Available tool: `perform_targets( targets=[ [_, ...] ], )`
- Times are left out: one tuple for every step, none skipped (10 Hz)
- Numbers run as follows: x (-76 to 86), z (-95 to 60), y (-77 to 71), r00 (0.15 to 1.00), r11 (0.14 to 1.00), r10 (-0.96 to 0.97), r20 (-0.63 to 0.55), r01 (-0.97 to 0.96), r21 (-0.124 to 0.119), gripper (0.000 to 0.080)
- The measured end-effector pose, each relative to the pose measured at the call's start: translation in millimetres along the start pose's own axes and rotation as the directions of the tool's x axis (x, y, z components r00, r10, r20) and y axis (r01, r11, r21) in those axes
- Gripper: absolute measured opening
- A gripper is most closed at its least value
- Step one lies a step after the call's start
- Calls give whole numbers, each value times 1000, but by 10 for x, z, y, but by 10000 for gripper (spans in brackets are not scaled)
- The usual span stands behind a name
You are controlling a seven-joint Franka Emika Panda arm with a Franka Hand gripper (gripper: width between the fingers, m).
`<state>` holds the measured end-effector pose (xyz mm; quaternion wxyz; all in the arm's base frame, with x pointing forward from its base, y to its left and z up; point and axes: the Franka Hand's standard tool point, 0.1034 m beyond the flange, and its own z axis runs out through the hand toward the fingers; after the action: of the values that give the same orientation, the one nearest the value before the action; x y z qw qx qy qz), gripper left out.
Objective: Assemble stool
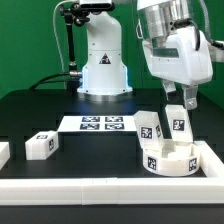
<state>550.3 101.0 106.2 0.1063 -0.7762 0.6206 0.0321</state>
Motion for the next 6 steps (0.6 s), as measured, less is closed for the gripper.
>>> perform_targets(
  targets=[
    [1, 2, 1, 996, 996, -86, 0, 86, 0, 649],
    [0, 2, 1, 987, 987, -159, 0, 159, -1, 649],
    [-10, -8, -8, 958, 958, -286, -4, 285, -21, 649],
    [-4, -31, -50, 905, 904, -426, -5, 425, -30, 649],
    [0, -40, -79, 870, 870, -492, -6, 492, -28, 649],
    [-10, -40, -81, 807, 806, -591, -8, 590, -39, 649]
  ],
)
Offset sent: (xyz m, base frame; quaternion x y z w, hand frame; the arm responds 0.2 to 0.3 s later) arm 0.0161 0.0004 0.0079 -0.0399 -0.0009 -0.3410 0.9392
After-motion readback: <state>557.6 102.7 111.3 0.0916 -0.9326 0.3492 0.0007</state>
